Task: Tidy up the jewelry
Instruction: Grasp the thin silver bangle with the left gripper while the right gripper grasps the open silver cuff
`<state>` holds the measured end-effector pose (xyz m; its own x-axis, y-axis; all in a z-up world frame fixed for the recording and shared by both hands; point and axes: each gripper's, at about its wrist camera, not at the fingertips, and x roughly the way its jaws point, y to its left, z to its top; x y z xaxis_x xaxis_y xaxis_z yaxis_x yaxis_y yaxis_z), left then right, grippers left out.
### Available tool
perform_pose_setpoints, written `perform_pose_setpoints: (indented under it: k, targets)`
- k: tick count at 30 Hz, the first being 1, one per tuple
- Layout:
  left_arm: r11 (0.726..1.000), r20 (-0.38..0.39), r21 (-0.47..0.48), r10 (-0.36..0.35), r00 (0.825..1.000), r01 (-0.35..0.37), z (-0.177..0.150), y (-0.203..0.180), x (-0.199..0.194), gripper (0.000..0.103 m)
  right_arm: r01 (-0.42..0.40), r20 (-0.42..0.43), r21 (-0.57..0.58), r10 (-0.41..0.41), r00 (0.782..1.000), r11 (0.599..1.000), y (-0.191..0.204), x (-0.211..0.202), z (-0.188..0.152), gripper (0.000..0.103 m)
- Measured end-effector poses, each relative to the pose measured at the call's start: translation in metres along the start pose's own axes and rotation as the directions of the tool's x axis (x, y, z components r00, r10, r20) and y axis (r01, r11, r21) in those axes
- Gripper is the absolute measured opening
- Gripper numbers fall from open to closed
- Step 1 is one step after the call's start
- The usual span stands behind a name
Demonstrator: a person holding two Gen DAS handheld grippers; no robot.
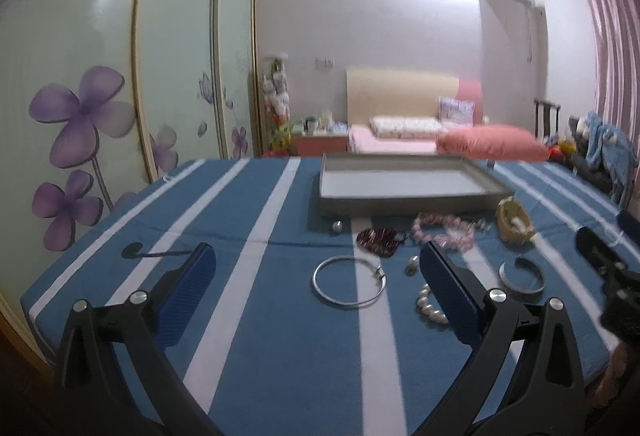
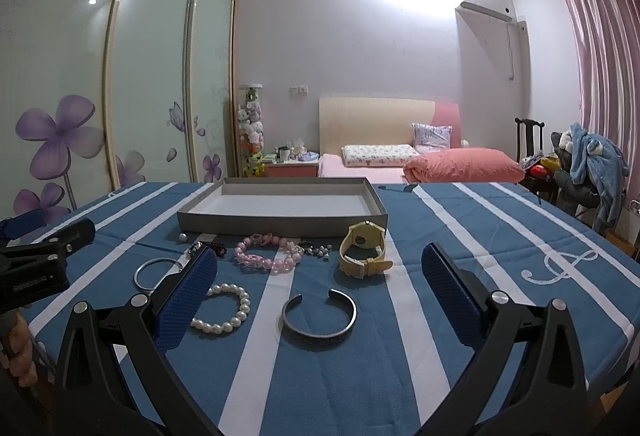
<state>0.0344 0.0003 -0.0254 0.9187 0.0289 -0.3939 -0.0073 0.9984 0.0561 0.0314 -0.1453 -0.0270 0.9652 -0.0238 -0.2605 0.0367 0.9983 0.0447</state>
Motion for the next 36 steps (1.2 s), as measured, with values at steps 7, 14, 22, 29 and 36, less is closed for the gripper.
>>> perform_pose_setpoints:
  k: [7,14,22,29,36]
  targets:
    - [0.994,-0.237,0.107,-0.011,0.971,0.037,0.001,-0.008,0.061,0.099,0.008,-0.093,0.033,-0.005,0.996,0.999,-0.011,0.016,-0.003,0.101]
    - [0.991,-0.432,0.081,-0.057,0.9,0.102,-0.001,-0.012,0.11,0.099,0.0,-0.177,0.037,0.007,0.984,0.999,-0.015,0.028,-0.004,0.101]
    - [0.994,-0.497,0.068,-0.043,0.867,0.088,0.0,-0.011,0.13,0.099,-0.006,-0.244,0.079,0.025,0.969,0.997,-0.025,0.041,-0.002,0.101]
    - [0.993,-0.508,0.018,-0.089,0.857,0.114,0.004,-0.013,0.138,0.091,-0.009,-0.289,0.083,0.032,0.957,0.997,-0.027,0.049,0.002,0.101]
    - [0.991,-0.489,0.021,-0.102,0.866,0.129,0.01,-0.013,0.14,0.071,-0.019,-0.366,0.046,0.035,0.93,0.999,-0.024,0.064,0.004,0.101]
